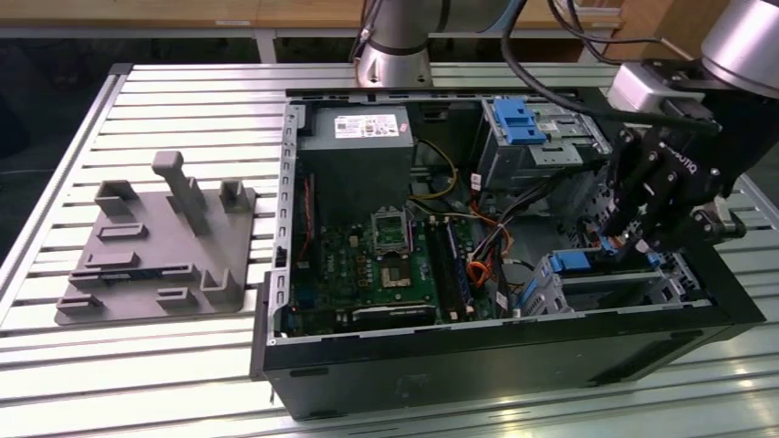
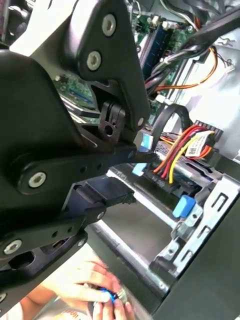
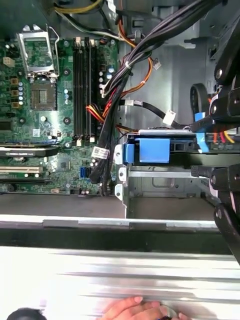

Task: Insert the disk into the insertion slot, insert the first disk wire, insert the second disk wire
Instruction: 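Insert the second disk wire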

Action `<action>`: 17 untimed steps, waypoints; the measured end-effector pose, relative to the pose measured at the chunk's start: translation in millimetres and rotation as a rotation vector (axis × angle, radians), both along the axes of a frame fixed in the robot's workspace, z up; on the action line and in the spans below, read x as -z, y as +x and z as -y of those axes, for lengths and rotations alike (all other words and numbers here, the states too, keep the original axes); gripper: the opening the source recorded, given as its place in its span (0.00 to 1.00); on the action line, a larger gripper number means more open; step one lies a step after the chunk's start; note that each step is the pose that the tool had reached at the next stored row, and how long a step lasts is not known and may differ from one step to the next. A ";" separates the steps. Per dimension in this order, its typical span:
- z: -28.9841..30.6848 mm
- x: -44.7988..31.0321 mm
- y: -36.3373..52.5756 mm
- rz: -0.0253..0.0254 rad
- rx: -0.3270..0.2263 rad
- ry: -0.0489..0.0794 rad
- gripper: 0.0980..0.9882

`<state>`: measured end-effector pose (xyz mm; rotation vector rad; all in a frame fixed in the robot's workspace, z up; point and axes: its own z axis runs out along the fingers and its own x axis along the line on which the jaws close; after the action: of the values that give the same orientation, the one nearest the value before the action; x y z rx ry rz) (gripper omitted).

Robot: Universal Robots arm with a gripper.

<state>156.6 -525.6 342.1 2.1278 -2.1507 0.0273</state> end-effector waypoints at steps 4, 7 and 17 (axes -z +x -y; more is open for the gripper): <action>-0.2 -18.0 -0.6 0.0013 0.000 0.000 0.33; -0.2 -31.5 -1.9 0.0028 0.000 0.000 0.32; -0.2 -48.4 -5.2 0.0087 -0.001 0.000 0.01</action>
<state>151.4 -525.3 390.5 2.1330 -2.1541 0.0367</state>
